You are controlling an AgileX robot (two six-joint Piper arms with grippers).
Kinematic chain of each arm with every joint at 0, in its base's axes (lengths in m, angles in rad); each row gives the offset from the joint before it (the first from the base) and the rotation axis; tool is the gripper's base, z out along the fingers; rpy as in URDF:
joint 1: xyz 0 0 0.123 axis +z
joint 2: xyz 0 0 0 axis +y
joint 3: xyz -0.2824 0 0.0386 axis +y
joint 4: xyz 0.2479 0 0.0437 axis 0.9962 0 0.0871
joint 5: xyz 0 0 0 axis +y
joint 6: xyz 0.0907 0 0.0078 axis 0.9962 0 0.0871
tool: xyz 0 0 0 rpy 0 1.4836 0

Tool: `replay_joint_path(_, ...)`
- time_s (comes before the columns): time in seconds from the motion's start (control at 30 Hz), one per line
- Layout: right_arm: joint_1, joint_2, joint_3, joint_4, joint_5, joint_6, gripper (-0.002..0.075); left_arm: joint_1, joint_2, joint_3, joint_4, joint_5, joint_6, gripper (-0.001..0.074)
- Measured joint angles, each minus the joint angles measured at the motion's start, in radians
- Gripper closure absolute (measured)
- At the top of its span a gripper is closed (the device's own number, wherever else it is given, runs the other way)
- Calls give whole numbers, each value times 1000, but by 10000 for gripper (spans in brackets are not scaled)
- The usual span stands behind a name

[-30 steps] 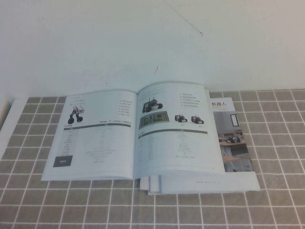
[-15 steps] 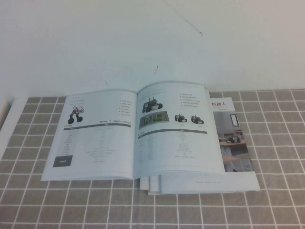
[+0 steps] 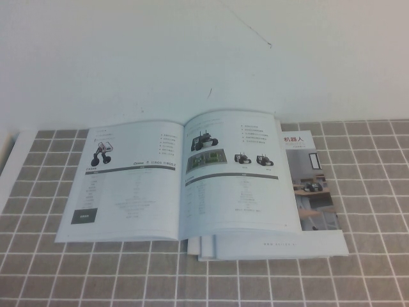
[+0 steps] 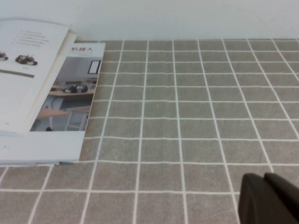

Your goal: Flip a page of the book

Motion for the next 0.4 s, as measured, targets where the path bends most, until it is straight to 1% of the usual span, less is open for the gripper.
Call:
replay_joint_path(0.1, -16, 0, 0, 1, 0, 0, 728, 0, 0, 0, 0, 0, 0, 737)
replay_joint_path(0.4, -16, 0, 0, 2, 0, 0, 728, 0, 0, 0, 0, 0, 0, 736)
